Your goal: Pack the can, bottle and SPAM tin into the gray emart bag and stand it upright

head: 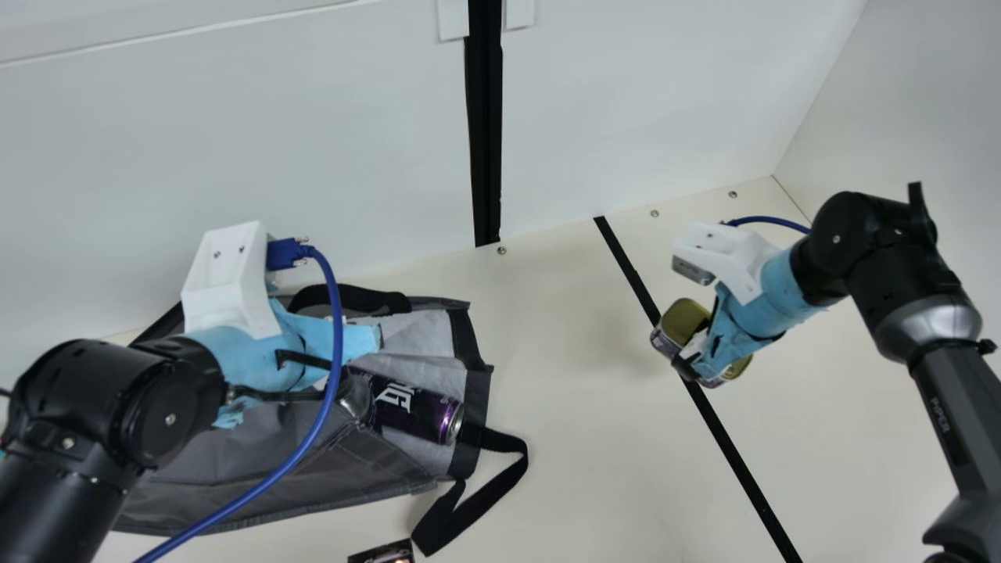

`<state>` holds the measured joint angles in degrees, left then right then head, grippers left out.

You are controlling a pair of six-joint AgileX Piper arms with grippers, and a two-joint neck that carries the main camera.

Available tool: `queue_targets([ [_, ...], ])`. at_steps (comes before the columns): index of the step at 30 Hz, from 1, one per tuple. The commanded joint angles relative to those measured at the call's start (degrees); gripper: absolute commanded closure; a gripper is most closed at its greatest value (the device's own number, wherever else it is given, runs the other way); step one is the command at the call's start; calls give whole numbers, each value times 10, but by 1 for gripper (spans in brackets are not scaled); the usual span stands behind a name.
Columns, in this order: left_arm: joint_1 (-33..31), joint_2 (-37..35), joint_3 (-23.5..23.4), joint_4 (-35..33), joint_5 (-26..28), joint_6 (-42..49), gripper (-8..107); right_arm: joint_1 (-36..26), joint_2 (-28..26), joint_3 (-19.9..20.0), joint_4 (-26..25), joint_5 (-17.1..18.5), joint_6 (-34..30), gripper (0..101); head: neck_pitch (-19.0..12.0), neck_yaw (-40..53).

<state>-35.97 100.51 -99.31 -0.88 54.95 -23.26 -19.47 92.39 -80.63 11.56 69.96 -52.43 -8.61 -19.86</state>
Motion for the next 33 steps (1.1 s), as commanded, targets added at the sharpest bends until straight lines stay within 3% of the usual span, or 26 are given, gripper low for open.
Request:
queue_targets([
  [1, 0, 0, 0, 0, 0, 0, 107, 15, 1, 0, 1, -1, -1, 101, -14, -1],
  [33, 0, 0, 0, 0, 0, 0, 107, 186, -42, 66, 34, -1, -5, 101, -14, -1],
])
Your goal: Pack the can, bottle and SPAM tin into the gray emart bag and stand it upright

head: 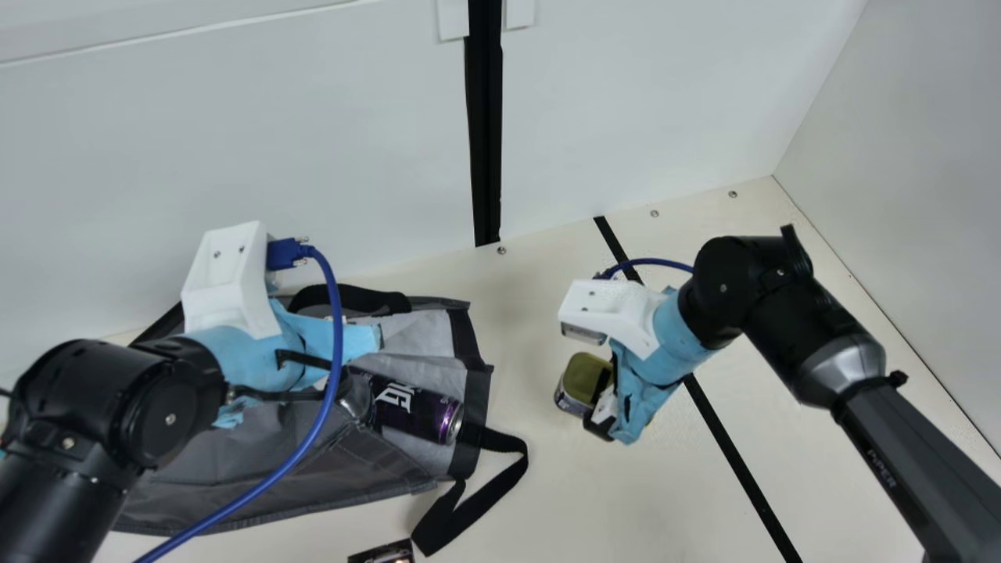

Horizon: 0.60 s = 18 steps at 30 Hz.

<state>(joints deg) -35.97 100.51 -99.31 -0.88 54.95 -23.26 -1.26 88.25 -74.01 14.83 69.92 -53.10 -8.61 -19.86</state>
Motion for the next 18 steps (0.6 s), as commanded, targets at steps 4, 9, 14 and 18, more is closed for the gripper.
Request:
queue_targets([
  [4, 0, 0, 0, 0, 0, 0, 107, 21, -1, 3, 12, 0, 1, 101, -14, -1],
  [9, 0, 0, 0, 0, 0, 0, 107, 38, 1, 4, 27, 0, -1, 101, -14, -1],
  [14, 0, 0, 0, 0, 0, 0, 107, 51, 5, 4, 41, -1, -3, 101, -14, -1],
  [18, 0, 0, 0, 0, 0, 0, 107, 59, 10, 7, 53, -7, -6, 101, -14, -1],
])
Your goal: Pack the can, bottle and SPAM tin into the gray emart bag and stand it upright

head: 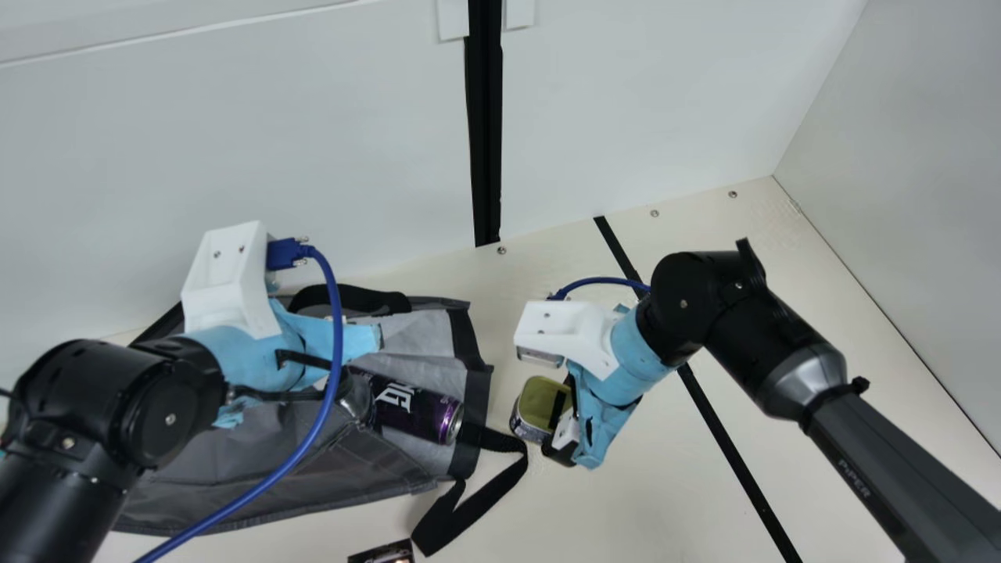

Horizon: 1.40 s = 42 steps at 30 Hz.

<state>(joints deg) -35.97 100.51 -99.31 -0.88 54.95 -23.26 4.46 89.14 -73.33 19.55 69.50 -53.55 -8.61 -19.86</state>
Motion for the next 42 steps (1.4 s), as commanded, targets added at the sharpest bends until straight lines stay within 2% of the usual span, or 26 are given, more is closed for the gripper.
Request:
queue_targets([
  [1, 0, 0, 0, 0, 0, 0, 107, 3, 3, 1, 9, -5, -2, 101, -14, -1],
  [9, 0, 0, 0, 0, 0, 0, 107, 7, 10, 17, 59, -37, -23, 101, -14, -1],
  [23, 0, 0, 0, 0, 0, 0, 107, 20, 10, 62, 191, -111, -91, 101, -14, -1],
  [42, 0, 0, 0, 0, 0, 0, 107, 53, 39, 80, 345, -198, -172, 101, -14, -1],
])
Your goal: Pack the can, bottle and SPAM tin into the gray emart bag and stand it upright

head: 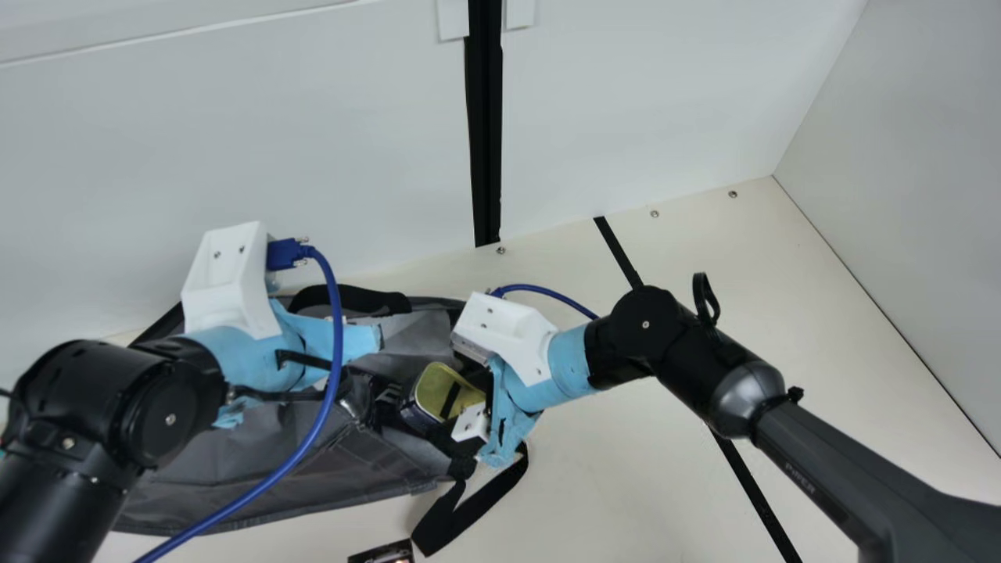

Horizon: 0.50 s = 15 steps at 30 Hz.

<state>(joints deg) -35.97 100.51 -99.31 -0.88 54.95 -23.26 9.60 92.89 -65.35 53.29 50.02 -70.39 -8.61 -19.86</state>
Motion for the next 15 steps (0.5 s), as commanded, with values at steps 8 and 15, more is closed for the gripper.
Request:
queue_targets([
  [8, 0, 0, 0, 0, 0, 0, 107, 26, 23, -4, 52, -36, -21, 101, -14, -1],
  [15, 0, 0, 0, 0, 0, 0, 107, 47, 49, -21, 83, -62, -26, 101, -14, -1],
])
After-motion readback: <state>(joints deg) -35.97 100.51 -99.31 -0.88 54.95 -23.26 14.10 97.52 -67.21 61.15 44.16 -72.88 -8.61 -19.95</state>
